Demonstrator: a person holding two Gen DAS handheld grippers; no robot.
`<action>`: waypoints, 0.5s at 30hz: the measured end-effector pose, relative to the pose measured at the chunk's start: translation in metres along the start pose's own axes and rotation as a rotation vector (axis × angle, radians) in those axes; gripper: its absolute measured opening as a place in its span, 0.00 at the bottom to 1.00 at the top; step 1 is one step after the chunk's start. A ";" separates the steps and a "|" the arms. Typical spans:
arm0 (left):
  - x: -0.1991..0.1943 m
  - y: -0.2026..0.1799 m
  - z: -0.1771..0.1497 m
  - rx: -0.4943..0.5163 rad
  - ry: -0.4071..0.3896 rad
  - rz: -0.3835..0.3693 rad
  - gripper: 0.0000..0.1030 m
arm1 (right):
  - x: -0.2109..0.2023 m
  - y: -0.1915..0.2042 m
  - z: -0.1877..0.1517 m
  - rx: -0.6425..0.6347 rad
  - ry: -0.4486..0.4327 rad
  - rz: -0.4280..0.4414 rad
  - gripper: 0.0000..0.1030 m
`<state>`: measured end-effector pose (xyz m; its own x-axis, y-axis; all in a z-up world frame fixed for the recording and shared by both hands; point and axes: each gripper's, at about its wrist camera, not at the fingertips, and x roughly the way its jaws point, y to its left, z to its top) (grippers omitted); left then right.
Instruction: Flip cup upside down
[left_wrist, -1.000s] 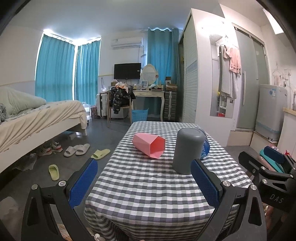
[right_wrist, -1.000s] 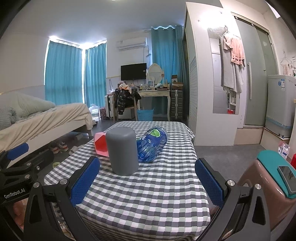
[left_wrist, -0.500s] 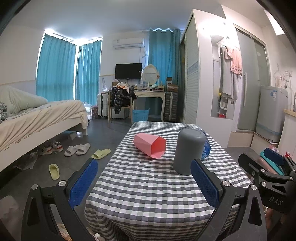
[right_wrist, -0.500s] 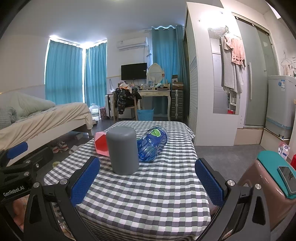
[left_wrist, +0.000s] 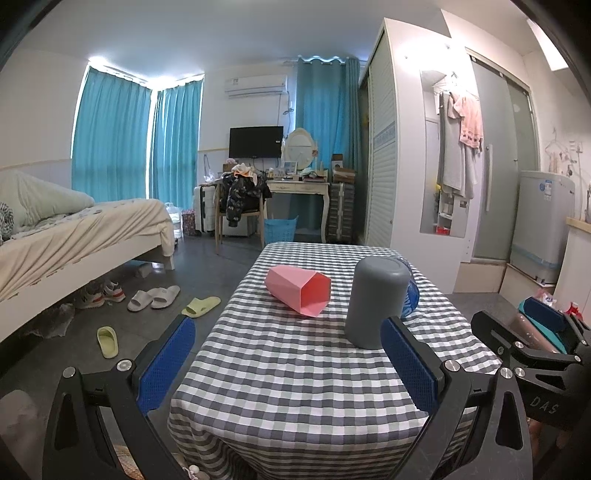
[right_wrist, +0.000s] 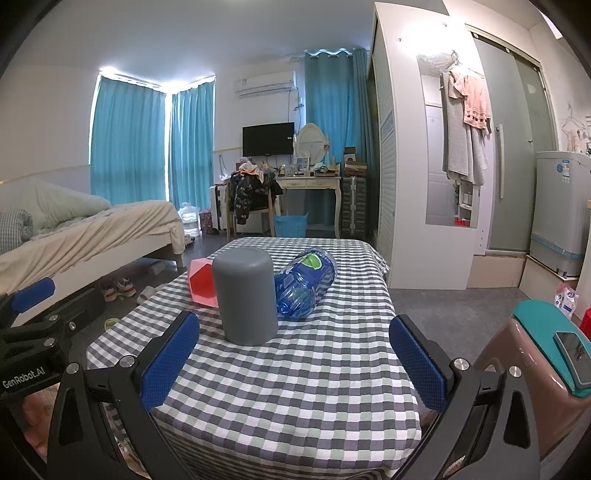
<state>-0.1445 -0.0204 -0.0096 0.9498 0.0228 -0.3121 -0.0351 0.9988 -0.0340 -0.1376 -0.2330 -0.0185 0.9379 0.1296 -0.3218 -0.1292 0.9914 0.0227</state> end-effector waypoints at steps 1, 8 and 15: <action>0.000 0.000 0.000 0.000 0.000 0.001 1.00 | 0.000 0.000 0.000 -0.001 0.001 0.001 1.00; 0.000 0.000 0.000 0.002 0.000 0.003 1.00 | 0.000 0.001 -0.002 -0.003 0.006 0.002 1.00; -0.001 -0.003 0.004 0.017 -0.003 0.000 1.00 | 0.001 0.001 -0.001 -0.005 0.008 0.002 1.00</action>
<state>-0.1444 -0.0236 -0.0052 0.9506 0.0229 -0.3097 -0.0298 0.9994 -0.0178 -0.1375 -0.2316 -0.0199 0.9349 0.1313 -0.3297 -0.1326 0.9910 0.0184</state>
